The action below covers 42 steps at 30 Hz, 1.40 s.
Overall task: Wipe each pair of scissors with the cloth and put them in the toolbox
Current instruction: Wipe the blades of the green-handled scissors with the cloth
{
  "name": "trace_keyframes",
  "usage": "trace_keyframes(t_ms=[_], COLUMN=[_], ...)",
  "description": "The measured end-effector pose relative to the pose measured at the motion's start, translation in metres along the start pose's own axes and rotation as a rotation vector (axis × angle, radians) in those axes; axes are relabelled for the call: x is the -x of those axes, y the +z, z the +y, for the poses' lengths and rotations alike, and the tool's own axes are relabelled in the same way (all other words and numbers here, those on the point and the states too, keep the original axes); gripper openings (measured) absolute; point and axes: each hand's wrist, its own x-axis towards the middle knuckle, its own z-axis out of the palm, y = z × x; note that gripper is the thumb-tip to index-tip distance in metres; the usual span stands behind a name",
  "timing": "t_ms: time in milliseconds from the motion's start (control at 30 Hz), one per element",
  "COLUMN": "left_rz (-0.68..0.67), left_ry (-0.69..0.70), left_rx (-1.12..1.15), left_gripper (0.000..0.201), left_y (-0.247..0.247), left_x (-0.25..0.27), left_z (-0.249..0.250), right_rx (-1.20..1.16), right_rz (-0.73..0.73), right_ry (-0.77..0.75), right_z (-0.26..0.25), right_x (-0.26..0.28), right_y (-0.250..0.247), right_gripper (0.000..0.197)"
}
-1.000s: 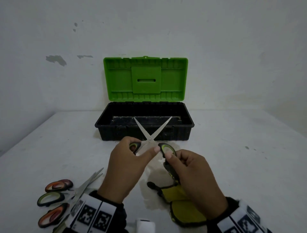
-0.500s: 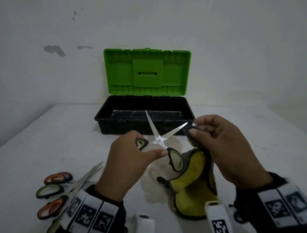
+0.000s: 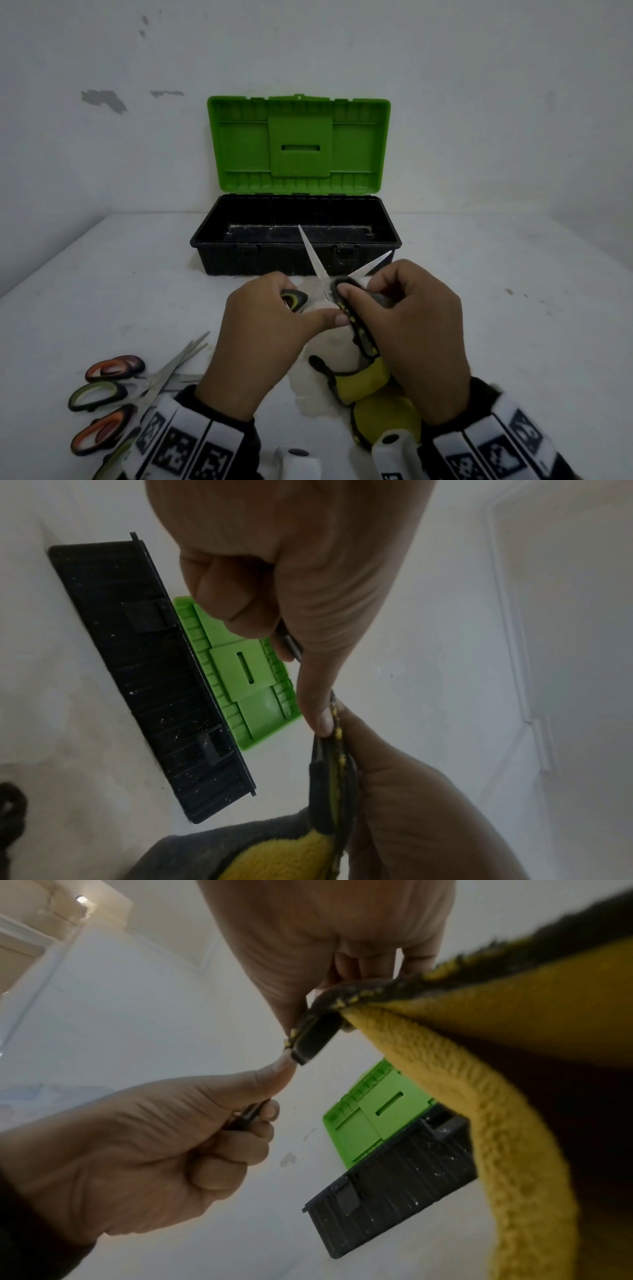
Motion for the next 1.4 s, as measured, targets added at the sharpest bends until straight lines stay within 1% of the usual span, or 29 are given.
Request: trace_keyframes(t_ms=[67, 133, 200, 267, 433, 600, 700, 833, 967, 1100, 1233, 1400], left_rz=[0.004, 0.008, 0.004, 0.002, 0.032, 0.035, 0.042, 0.030, 0.036, 0.035, 0.045, 0.039], left_ry=[0.001, 0.006, 0.017, 0.029, 0.060, 0.067, 0.064, 0.051, 0.078, 0.077, 0.079, 0.102], left_rx=[-0.019, -0.026, -0.041, -0.044, -0.054, -0.048, -0.014, -0.008, 0.024, 0.036, 0.046, 0.059], left_gripper=[0.052, 0.052, 0.052, 0.052, 0.056, 0.056, 0.058, 0.058, 0.059, 0.057, 0.057, 0.058], left_y=[0.000, 0.000, 0.000, 0.000, -0.002, -0.004, -0.003, -0.002, -0.001, -0.002, -0.002, -0.006], left_x=[0.000, -0.001, -0.001, -0.001, -0.001, -0.001, 0.000, 0.001, 0.001, 0.001, 0.000, -0.001], left_z=[0.001, 0.000, -0.001, -0.001, 0.001, -0.002, -0.003, -0.001, -0.003, -0.005, -0.008, -0.008], right_rx=[-0.008, -0.034, -0.063, -0.087, -0.177, -0.201, -0.219, -0.239, -0.252, -0.264, -0.270, -0.277], right_rz=[-0.027, -0.117, -0.211, -0.241, -0.180, -0.239, -0.178, -0.250, -0.188, -0.249, -0.193, -0.236], right_ry=[0.100, 0.172, 0.183, 0.157, 0.171, 0.182, 0.206, 0.198, 0.219, 0.205, 0.224, 0.195], right_z=[0.002, 0.006, 0.007, 0.005, 0.008, 0.007, 0.014, 0.008, 0.015, 0.010, 0.016, 0.011], right_x=[0.000, 0.000, 0.000, 0.000, -0.009, -0.009, -0.016, -0.011, -0.017, -0.011, -0.020, -0.014], right_y=[0.001, 0.003, 0.004, 0.005, 0.000, -0.002, -0.007, -0.009, -0.011, -0.009, -0.008, -0.007], right_gripper=[0.029, 0.033, 0.040, 0.044, 0.040, 0.040, 0.045, 0.044, 0.047, 0.044, 0.049, 0.046])
